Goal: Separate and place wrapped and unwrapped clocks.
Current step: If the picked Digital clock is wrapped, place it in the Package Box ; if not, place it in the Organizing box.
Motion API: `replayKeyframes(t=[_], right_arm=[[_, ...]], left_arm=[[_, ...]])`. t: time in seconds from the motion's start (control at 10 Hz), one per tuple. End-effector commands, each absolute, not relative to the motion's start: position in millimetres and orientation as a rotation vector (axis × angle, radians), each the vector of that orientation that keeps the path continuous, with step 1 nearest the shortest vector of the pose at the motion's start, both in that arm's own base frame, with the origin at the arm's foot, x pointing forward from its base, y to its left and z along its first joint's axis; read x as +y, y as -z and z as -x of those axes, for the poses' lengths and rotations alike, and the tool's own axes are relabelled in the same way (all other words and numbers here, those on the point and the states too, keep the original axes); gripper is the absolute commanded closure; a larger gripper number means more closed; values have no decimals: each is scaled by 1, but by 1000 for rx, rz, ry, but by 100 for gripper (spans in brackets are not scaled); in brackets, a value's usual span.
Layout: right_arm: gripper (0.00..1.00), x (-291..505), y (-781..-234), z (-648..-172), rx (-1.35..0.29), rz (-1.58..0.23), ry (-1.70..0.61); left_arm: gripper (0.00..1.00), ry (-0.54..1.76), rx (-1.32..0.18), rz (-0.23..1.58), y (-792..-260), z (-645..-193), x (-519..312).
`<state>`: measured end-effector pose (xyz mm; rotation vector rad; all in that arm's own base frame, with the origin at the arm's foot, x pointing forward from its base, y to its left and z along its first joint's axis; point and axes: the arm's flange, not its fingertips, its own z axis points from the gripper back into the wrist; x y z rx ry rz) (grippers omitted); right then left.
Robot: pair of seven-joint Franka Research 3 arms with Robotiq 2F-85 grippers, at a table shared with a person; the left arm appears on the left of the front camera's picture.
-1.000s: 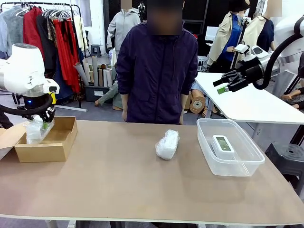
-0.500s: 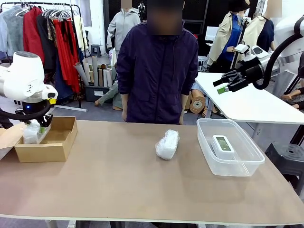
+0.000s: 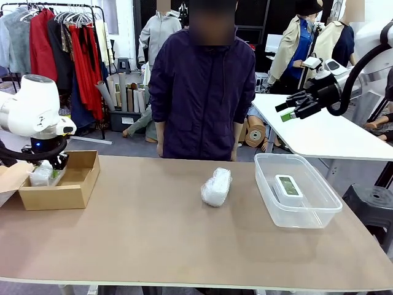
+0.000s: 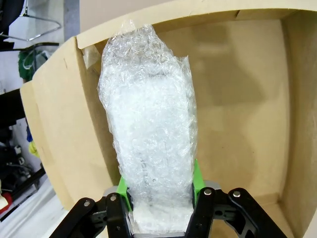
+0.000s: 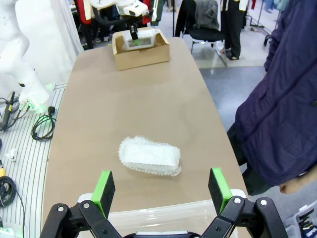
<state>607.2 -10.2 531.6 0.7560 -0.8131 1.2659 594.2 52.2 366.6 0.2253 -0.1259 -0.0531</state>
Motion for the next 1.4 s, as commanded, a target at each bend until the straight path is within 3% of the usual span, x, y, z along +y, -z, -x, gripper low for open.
replayKeyframes(t=[0.0,0.3,0.4,1.3], right_arm=[[0,-9,-534,-607,-816,-760,-1270],[0,-9,-534,-607,-816,-760,-1270],[0,-9,-534,-607,-816,-760,-1270],[0,-9,-534,-607,-816,-760,-1270]], left_arm=[[68,40,-139,-258,-366,-592,54],[10,43,-141,-259,-366,-593,54],[0,42,-143,-259,-368,-592,54],[0,57,-234,-150,-437,-577,42]])
